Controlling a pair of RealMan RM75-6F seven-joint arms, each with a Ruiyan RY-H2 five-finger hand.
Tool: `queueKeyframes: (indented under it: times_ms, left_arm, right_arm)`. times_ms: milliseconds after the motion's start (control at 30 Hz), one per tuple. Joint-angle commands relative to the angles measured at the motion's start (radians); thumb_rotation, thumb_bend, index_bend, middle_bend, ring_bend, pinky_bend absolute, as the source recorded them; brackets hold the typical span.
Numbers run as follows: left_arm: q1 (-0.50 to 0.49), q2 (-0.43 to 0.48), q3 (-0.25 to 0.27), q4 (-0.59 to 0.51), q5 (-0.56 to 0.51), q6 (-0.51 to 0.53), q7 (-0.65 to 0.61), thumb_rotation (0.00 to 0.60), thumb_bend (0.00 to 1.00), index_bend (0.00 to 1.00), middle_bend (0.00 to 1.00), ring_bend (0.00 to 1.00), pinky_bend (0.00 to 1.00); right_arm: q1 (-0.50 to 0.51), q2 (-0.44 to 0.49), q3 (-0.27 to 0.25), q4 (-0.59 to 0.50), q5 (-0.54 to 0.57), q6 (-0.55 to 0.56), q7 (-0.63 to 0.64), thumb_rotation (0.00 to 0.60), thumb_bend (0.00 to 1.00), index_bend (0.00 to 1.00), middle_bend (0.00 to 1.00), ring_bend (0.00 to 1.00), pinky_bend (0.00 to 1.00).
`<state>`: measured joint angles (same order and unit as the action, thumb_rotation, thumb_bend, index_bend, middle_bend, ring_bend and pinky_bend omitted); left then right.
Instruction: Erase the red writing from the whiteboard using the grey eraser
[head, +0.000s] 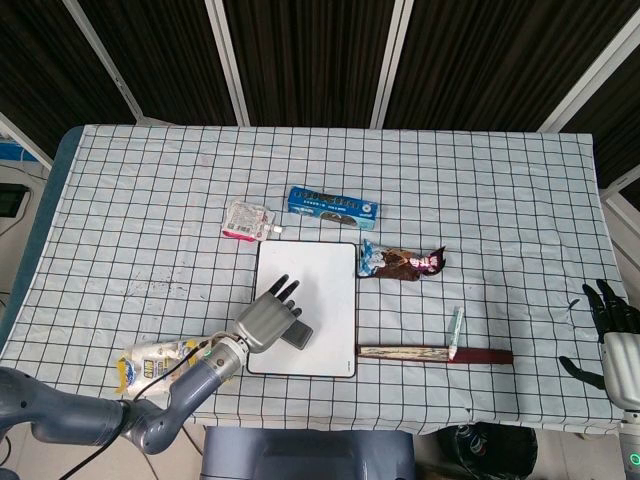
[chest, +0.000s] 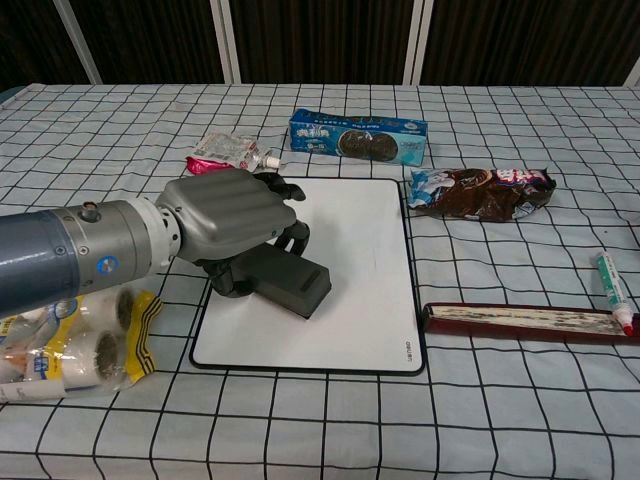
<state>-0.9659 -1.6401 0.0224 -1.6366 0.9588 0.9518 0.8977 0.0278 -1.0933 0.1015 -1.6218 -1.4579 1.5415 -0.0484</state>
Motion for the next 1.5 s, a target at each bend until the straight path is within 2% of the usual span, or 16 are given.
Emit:
queueKeyframes:
  times_ms: [33, 233, 467, 700, 1033, 1167, 1300, 1500]
  left_arm:
    - [-0.002, -0.005, -0.003, 0.009, -0.001, -0.002, 0.000, 0.600, 0.35, 0.39, 0.42, 0.00, 0.06]
    - [-0.012, -0.015, -0.041, 0.068, -0.009, -0.005, -0.027, 0.600, 0.35, 0.39, 0.42, 0.00, 0.06]
    - [-0.034, -0.026, -0.091, 0.181, -0.065, -0.067, -0.092, 0.600, 0.35, 0.39, 0.42, 0.00, 0.06]
    - [-0.042, -0.038, -0.113, 0.281, -0.077, -0.107, -0.153, 0.600, 0.35, 0.39, 0.42, 0.00, 0.06]
    - [-0.034, -0.082, -0.115, 0.442, -0.011, -0.128, -0.250, 0.600, 0.35, 0.39, 0.41, 0.00, 0.06]
    - [-0.025, -0.061, -0.123, 0.429, 0.015, -0.112, -0.277, 0.600, 0.35, 0.38, 0.41, 0.00, 0.06]
    - [-0.005, 0.008, -0.135, 0.362, 0.035, -0.067, -0.285, 0.600, 0.35, 0.38, 0.41, 0.00, 0.06]
    - [0.061, 0.180, -0.128, 0.202, 0.063, 0.010, -0.309, 0.600, 0.35, 0.37, 0.40, 0.00, 0.06]
  right_arm:
    - [0.000, 0.000, 0.000, 0.000, 0.000, 0.000, 0.000, 0.600, 0.08, 0.00, 0.02, 0.14, 0.19]
    - [0.000, 0.000, 0.000, 0.000, 0.001, -0.001, 0.000, 0.600, 0.08, 0.00, 0.02, 0.14, 0.19]
    - [0.000, 0.000, 0.001, -0.001, 0.004, -0.002, 0.002, 0.600, 0.08, 0.00, 0.02, 0.14, 0.19]
    - [0.001, -0.001, 0.000, -0.001, 0.003, -0.005, -0.001, 0.600, 0.08, 0.00, 0.02, 0.14, 0.19]
    - [0.000, 0.001, 0.003, 0.000, 0.008, -0.004, 0.006, 0.600, 0.08, 0.00, 0.02, 0.14, 0.19]
    - [0.001, 0.002, 0.004, 0.001, 0.008, -0.005, 0.009, 0.600, 0.08, 0.00, 0.02, 0.14, 0.19]
    - [-0.001, 0.003, 0.003, 0.001, 0.006, -0.003, 0.012, 0.600, 0.08, 0.00, 0.02, 0.14, 0.19]
    - [-0.001, 0.002, 0.001, 0.000, 0.003, -0.002, 0.008, 0.600, 0.08, 0.00, 0.02, 0.14, 0.19]
